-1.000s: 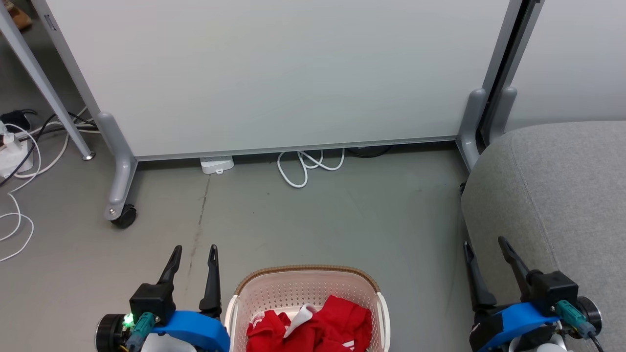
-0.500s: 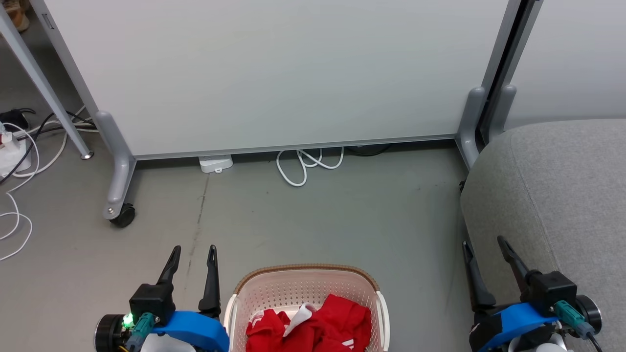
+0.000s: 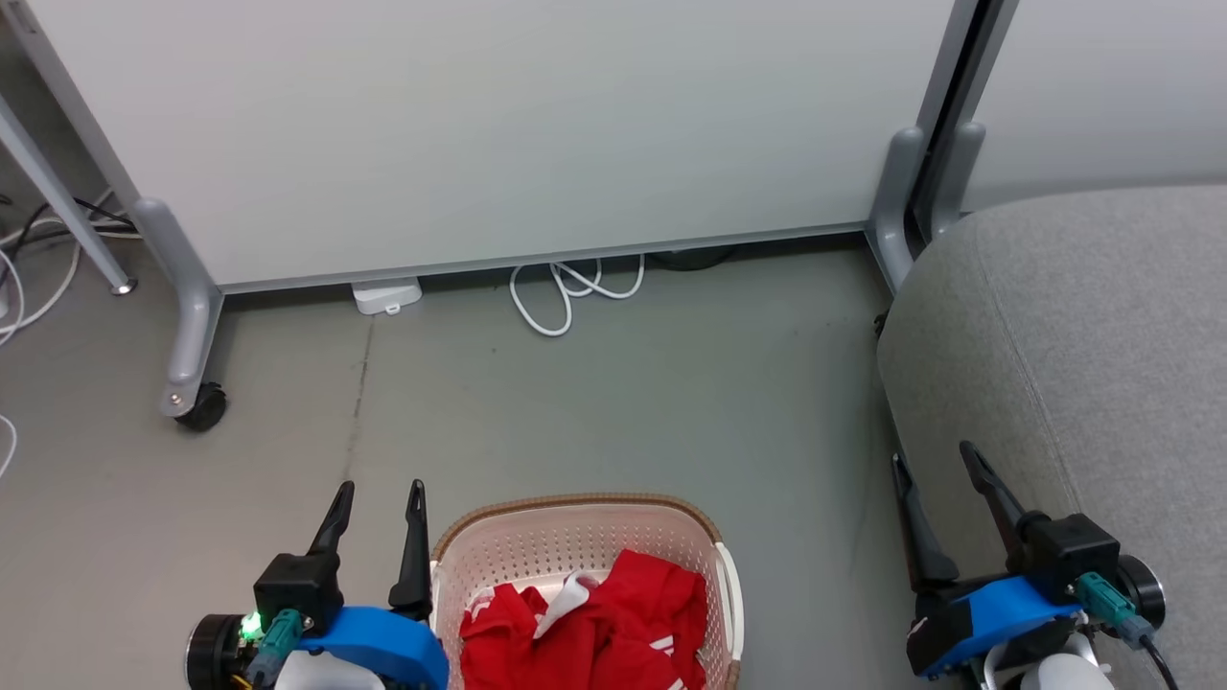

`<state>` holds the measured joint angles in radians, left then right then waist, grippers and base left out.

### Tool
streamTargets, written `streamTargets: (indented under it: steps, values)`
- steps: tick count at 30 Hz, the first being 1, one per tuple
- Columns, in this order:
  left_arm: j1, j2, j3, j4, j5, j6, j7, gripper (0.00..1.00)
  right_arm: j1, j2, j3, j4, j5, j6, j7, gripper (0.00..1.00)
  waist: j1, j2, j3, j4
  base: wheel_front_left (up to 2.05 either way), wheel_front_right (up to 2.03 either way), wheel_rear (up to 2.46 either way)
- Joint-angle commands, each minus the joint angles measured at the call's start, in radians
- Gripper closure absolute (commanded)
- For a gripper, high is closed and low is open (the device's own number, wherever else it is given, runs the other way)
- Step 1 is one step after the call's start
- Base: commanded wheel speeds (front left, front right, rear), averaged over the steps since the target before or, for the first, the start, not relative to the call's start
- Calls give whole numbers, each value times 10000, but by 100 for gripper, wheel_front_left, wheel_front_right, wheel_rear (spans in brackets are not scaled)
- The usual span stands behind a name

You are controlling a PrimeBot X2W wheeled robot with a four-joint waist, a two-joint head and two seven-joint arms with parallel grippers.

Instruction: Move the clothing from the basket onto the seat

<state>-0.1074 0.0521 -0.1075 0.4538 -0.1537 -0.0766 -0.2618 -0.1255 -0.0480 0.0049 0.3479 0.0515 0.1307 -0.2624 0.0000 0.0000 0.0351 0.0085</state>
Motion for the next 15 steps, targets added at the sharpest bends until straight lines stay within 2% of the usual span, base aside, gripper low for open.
streamTargets:
  steps: [1,10,15]
  values:
    - [-229,-4,32,37,32,23,-47,0,-187,-42,38,-52,48,2,-32,0,0,0,282,-239,0,0,0]
    - [-834,32,159,713,-14,-73,-39,0,-915,-39,543,-440,145,1,-34,0,0,0,1682,-1278,0,0,0]
    - [-1490,173,165,1574,-13,-177,-41,0,-1374,-36,826,-702,268,1,-35,0,0,0,2581,-1811,0,0,0]
